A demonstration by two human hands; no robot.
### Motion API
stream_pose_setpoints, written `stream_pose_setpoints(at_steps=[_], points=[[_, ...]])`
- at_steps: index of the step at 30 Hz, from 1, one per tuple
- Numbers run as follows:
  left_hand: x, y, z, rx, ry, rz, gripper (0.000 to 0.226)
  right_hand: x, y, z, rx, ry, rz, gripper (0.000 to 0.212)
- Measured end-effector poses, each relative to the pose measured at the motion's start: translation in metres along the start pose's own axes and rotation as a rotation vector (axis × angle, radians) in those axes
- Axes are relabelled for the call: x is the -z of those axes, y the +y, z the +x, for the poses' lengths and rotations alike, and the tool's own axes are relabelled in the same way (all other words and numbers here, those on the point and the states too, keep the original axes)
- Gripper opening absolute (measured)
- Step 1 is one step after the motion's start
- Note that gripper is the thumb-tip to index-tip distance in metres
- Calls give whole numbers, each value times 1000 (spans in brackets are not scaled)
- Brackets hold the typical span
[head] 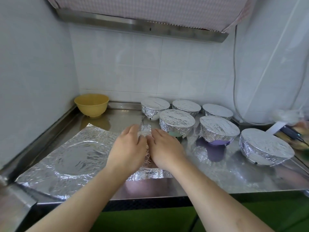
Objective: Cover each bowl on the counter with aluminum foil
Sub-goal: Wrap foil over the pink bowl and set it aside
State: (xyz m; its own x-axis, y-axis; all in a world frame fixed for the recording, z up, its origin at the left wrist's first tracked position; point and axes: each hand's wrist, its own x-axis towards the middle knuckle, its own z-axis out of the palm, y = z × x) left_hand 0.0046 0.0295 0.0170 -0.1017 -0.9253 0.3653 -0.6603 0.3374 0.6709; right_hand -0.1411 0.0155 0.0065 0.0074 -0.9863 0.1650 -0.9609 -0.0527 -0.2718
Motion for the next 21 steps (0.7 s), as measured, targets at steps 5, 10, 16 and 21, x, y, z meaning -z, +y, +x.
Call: stream_pose_setpoints(at_steps=[5, 10, 16, 21], points=[[-15, -7, 27, 54, -191, -65, 24, 2, 1, -4, 3, 76, 86, 47], [-24, -13, 34, 44, -108, 100, 27, -6, -12, -47, 76, 259, 69, 76], [-24, -16, 32, -58, -88, 185, 25, -11, -13, -57, 91, 273, 60, 71], [-24, -19, 32, -221, -171, 366, 16, 2, 4, -24, 59, 151, 60, 73]])
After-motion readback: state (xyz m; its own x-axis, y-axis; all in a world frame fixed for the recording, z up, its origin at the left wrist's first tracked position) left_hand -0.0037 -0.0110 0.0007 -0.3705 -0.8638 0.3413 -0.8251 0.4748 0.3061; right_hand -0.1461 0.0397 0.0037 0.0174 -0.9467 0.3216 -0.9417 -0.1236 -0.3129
